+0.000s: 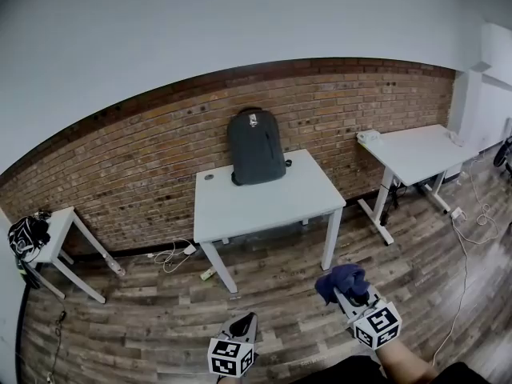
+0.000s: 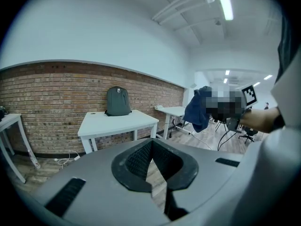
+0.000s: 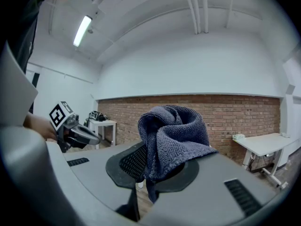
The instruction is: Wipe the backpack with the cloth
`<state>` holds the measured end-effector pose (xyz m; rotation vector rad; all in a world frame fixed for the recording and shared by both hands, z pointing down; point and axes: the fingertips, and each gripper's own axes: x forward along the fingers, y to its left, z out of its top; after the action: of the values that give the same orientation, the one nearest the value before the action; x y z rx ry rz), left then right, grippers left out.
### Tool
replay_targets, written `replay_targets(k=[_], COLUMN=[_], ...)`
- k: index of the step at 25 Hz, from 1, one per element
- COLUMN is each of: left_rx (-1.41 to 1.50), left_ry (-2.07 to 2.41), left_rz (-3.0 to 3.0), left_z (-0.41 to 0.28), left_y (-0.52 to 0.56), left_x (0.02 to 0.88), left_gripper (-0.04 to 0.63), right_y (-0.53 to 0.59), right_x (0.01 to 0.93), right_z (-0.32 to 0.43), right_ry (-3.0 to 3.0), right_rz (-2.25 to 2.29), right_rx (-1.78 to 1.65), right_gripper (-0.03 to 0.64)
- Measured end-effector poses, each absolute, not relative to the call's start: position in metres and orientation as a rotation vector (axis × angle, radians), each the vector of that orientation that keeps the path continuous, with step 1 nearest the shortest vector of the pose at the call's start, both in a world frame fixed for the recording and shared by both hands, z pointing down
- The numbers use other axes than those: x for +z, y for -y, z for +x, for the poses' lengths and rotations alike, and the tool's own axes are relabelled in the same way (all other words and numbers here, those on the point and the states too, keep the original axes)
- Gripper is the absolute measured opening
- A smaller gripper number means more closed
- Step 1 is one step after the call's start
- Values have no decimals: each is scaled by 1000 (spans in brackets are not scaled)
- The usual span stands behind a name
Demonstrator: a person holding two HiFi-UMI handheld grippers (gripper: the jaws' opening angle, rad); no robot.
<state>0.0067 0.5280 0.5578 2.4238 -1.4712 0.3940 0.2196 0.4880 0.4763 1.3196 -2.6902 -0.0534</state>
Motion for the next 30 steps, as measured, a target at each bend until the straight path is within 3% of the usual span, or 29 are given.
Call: replay_targets(k=[13,30], left_rx=[366,473], left_ry=[1504,1494], left_rz=[2383,2406], left_z=[78,102], left_y=[-545,-555], left_x=[534,539], left_gripper=[-18,-18], right_y=[-493,-509], right_x=[465,468], right_z=[287,308], right_ry=[2777,2761], right_rz=[1280,1293], right_rx=[-34,-27], right_gripper=[48,48])
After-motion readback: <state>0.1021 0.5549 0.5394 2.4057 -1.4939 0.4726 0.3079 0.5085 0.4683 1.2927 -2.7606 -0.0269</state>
